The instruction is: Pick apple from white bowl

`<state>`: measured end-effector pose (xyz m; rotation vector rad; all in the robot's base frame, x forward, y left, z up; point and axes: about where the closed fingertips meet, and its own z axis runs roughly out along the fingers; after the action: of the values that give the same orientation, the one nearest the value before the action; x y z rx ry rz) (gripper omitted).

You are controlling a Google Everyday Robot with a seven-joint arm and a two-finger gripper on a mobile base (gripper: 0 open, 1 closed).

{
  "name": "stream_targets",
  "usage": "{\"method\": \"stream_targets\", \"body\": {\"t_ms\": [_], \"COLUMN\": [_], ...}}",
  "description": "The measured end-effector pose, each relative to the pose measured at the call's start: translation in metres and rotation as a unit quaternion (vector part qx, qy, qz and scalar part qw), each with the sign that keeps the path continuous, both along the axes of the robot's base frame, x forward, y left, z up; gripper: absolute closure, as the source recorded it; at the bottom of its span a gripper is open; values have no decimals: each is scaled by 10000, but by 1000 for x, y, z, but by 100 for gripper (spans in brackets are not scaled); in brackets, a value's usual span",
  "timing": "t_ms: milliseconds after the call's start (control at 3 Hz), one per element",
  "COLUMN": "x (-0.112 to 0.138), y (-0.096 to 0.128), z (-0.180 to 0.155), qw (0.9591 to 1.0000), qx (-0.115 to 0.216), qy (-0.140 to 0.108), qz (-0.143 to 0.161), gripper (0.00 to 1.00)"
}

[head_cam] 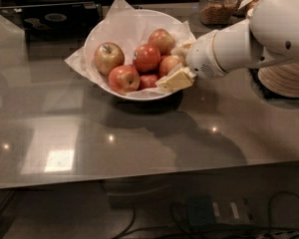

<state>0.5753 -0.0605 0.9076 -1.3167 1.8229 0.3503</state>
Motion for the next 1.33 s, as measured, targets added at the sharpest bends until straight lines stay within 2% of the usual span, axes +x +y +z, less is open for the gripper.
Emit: {"method": "stream_targets", "body": {"t_ms": [333, 667, 1000, 1333], "x": [3, 4, 4, 4], "y": [0, 0, 0, 0], "z": [-5, -6, -6, -6], "qw": [10000, 10000, 10000, 10000], "qx": [-1, -1, -1, 1], "qy": [40, 51, 50, 51], "qz": [-9, -12, -12, -11], "gripper": [60, 84, 100, 100]}}
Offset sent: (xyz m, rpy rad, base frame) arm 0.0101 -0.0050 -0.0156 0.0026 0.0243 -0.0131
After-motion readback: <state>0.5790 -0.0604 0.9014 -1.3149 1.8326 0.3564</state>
